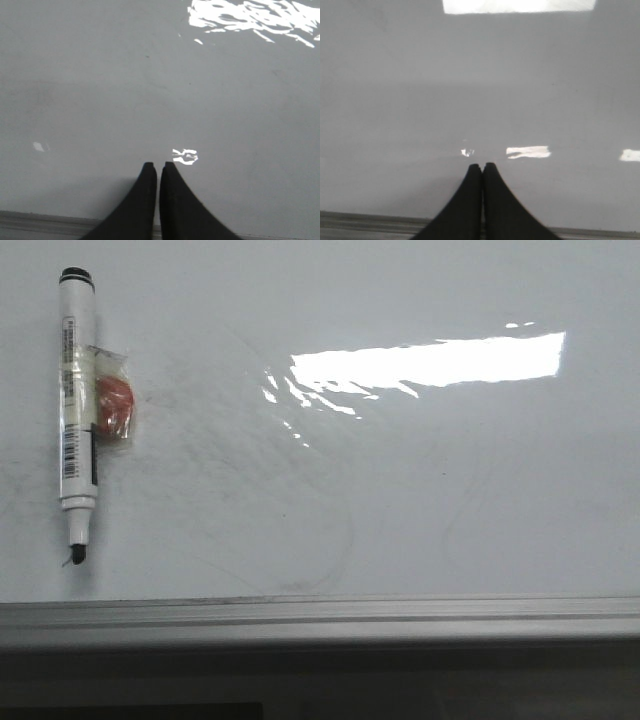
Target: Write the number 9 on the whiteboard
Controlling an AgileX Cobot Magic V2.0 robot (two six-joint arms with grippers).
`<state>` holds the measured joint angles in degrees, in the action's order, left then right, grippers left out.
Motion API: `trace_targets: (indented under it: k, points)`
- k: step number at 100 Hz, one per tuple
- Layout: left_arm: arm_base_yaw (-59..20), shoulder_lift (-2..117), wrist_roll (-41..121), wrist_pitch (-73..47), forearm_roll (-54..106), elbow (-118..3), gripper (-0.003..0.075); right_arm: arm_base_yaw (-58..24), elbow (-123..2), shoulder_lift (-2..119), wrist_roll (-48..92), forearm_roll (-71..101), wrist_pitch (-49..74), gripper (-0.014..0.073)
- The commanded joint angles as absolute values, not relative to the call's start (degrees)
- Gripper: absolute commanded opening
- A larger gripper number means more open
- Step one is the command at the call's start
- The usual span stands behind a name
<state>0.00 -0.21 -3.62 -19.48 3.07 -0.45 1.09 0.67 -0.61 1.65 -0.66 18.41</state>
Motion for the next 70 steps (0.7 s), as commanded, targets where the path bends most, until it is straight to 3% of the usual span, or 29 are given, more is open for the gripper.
trace_targets:
  k: [1, 70]
  points:
    - [0.1, -1.8, -3.8, -17.3, 3.9, 1.9, -0.0020, 1.3, 1.3, -1.8, 1.9, -1.0, 17.4, -0.0064]
    - [0.1, -1.8, -3.8, -16.8, 3.9, 1.9, -0.0020, 1.3, 1.3, -1.8, 1.9, -1.1, 17.4, -0.0064]
